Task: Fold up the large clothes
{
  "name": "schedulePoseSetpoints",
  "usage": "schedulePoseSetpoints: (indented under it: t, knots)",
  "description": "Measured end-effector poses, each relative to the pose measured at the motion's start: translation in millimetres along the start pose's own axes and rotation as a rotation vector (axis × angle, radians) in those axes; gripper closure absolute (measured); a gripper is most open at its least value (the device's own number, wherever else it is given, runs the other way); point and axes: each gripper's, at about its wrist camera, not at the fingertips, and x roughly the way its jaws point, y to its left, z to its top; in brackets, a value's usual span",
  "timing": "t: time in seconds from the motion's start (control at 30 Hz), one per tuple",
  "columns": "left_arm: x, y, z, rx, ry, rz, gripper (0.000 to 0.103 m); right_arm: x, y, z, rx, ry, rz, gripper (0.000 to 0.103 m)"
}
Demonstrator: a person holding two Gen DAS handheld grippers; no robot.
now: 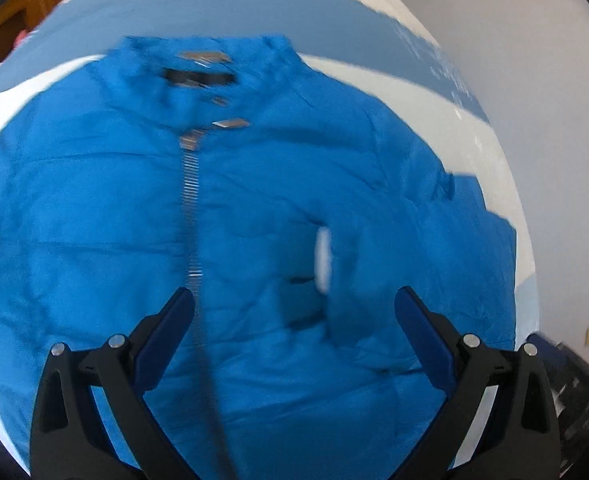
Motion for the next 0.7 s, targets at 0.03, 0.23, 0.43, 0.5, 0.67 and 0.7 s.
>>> schedulePoseSetpoints:
  t: [0.03, 0.23, 0.43, 0.5, 0.67, 0.7]
  knots:
    - [8.9, -6.6, 0.5, 0.010, 0.022, -0.004, 0.027, -6.9, -14.5, -1.0, 0.036, -0.011, -0.017, 0.058]
    - [19.9, -22.4, -0.2, 0.007, 0.023, -0.026, 0.082, -12.9, -50.6, -5.3, 0.127, -0.035, -0.069, 0.058]
    - [-39.5, 4.7, -6.2, -0.054, -0.135, -0.066, 0.085, -13.4, -62.1, 0.7, 0.170, -0.068, -0.035, 0.058]
    - [-65.7, 20.4, -10.9, -0.078, -0.200, -0.036, 0.085, -8.9, -60.2, 3.5, 0.166, -0.069, -0.006, 0.058]
    - [-113.4, 65.3, -18.8, -0.136, -0.306, 0.053, 0.085, 12.6, -43.4, 18.0, 0.140, -0.051, 0.048, 0.058]
    - [-119.2, 73.9, -20.8, -0.147, -0.322, 0.082, 0.085, 17.5, -38.0, 21.4, 0.130, -0.047, 0.067, 0.058]
